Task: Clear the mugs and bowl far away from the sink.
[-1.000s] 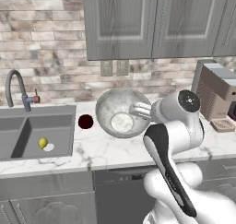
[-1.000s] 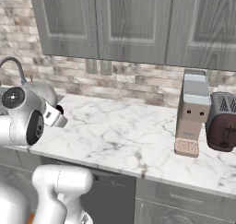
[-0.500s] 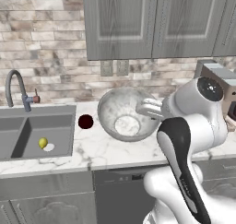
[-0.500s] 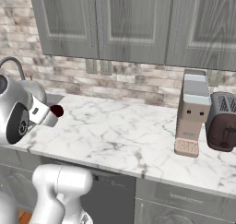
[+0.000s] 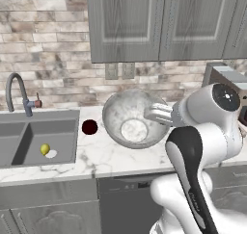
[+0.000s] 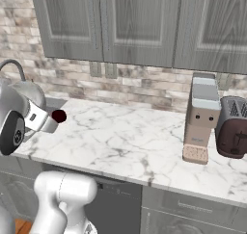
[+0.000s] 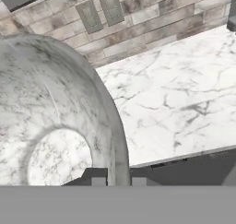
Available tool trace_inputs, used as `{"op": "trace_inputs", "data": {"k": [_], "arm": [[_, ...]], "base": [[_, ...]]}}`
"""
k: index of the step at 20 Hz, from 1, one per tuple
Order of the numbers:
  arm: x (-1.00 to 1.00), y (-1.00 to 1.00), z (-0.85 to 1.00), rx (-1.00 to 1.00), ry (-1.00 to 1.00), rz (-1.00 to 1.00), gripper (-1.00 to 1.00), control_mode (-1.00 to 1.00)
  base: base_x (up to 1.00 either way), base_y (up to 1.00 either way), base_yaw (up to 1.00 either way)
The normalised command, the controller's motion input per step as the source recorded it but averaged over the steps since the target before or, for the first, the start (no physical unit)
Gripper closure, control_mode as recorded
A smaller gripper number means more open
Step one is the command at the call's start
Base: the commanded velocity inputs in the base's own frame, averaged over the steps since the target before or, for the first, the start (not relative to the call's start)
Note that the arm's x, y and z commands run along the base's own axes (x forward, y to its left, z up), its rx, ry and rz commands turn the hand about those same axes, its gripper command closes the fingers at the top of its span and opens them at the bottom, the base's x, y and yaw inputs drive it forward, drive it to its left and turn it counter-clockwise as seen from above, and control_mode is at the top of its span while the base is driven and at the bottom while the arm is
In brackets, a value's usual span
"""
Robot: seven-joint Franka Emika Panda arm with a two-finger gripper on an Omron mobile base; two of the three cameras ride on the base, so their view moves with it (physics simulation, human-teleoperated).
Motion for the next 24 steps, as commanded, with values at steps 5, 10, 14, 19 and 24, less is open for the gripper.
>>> {"op": "trace_inputs", "data": {"k": [5,10,14,19,24], "arm": [[-0.15,0.00,0.00,0.00,-0.25,0.00,1.00,-1.00],[-0.03,0.00,0.00,0.00,0.00,0.01,1.00,-1.00],[0.00,0.00,0.00,0.00,0.00,0.00,1.00,1.00],[0.00,0.00,0.00,0.00,0.00,0.00,1.00,1.00],[0.00,0.00,0.00,0.00,0.00,0.00,1.00,1.00]], "base": [[0.00,0.00,0.00],[0.00,0.00,0.00],[-0.58,-0.01,0.46],[-0.58,-0.12,0.85],[-0.36,-0.01,0.93]]}}
